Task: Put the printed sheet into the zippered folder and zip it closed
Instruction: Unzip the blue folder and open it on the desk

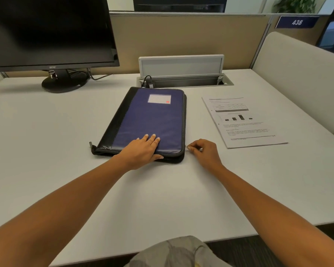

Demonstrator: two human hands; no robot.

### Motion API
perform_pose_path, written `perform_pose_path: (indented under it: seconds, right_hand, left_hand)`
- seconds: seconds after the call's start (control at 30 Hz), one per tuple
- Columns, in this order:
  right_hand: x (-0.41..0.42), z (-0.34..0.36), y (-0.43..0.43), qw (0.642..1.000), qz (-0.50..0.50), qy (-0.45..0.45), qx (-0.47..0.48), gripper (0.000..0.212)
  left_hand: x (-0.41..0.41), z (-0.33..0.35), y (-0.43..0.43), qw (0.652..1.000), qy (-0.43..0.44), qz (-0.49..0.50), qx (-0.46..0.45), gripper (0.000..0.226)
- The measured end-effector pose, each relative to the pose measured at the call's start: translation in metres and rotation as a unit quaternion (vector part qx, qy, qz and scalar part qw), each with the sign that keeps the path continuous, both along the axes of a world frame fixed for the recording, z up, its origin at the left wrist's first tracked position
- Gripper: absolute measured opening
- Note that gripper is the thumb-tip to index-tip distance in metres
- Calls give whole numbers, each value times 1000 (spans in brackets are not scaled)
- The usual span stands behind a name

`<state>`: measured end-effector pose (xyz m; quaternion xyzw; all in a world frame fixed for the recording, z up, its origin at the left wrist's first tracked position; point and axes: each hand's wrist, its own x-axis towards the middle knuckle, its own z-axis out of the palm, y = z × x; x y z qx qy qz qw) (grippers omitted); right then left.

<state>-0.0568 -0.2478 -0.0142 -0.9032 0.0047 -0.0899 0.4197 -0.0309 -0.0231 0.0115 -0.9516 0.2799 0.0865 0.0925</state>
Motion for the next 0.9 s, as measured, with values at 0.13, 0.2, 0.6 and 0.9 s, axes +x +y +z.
perform_pose_path:
  seconds: [0.13,0.2,0.6,0.9]
  right_hand:
    - [-4,0,-2,1000,-17,-2,21,11]
    - [-8,1,-2,1000,-16,1,26,10]
    - [-25,-2,6,999,-23,-19,34,9]
    - [-24,-6,23,999,-34,-25,32,11]
  left_hand:
    - [2,2,-10,1000,-2,-2,2,69]
    - [3,2,-14,1000,-7,1,5,69]
    - [12,2,-48,999,-21,33,1,70]
    - [19,-1,-74,997,-67,23,-41,60]
